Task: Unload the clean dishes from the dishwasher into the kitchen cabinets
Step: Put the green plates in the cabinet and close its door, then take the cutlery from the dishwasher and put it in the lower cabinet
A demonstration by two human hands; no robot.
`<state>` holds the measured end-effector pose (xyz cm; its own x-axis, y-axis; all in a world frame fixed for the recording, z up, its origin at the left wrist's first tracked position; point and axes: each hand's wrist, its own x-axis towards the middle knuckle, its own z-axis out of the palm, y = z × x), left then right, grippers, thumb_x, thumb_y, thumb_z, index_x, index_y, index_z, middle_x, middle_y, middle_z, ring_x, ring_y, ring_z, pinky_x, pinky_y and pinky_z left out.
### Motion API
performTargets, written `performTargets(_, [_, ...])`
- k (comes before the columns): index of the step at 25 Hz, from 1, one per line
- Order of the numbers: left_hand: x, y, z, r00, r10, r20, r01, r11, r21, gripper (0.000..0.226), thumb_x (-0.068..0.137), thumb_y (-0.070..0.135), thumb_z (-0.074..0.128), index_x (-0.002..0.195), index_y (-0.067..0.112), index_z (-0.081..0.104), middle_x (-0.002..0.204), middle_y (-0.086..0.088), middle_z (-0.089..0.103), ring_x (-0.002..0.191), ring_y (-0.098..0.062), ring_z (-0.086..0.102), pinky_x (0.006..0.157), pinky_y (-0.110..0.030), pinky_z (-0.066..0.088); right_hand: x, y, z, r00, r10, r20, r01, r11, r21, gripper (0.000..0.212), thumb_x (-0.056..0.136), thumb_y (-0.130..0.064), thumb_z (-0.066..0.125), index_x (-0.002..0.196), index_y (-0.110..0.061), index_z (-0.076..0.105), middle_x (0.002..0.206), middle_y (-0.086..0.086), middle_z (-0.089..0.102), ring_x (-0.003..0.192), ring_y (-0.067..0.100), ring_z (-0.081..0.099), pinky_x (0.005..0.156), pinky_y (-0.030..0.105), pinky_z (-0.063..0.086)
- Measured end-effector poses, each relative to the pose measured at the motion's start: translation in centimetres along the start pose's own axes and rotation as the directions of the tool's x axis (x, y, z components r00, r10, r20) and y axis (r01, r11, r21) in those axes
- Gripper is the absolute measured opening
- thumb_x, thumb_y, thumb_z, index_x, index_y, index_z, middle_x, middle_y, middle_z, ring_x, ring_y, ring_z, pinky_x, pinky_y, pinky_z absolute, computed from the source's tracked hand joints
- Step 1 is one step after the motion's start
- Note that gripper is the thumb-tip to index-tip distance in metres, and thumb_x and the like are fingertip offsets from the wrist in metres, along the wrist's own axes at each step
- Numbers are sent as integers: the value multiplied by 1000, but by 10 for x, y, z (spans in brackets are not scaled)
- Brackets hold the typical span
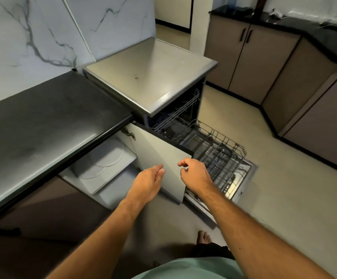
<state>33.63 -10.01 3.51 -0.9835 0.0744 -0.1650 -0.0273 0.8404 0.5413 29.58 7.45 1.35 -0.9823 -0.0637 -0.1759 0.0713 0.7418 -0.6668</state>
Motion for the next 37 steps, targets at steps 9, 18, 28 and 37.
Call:
performTargets(9, [30,70,43,995,95,31,-96,994,43,44,105,40,33,136,19,55,134,-3,61,122,-23,57,103,-31,42,2,62,-64,999,-21,40,24,997,-76,26,95,-15,54,115,-27,66,110,-10,65,93,5,62,85,26,54])
performTargets(18, [52,161,115,1000,-27,11,28,998,-63,46,105,40,30,137,18,54,130,-3,63,121,-21,58,106,-33,43,19,177,-148,996,51,68,-51,999,6,23,97,-14,56,114,-26,64,110,-10,65,89,2,64,81,26,58])
performTargets(28, [108,197,154,991,-102,87,109,991,-73,46,105,39,30,139,17,51,130,-5,63,120,-20,58,105,-35,44,62,229,-179,987,116,113,-121,992,33,21,97,-14,57,114,-24,64,116,-8,65,94,4,62,83,26,56])
performTargets(37, [178,193,163,972,-82,219,94,994,-47,45,106,37,29,140,15,49,136,-5,58,125,-19,55,106,-34,43,134,250,-210,971,230,57,-230,973,1,16,98,-18,57,108,-27,64,105,-9,66,78,-4,58,59,10,41])
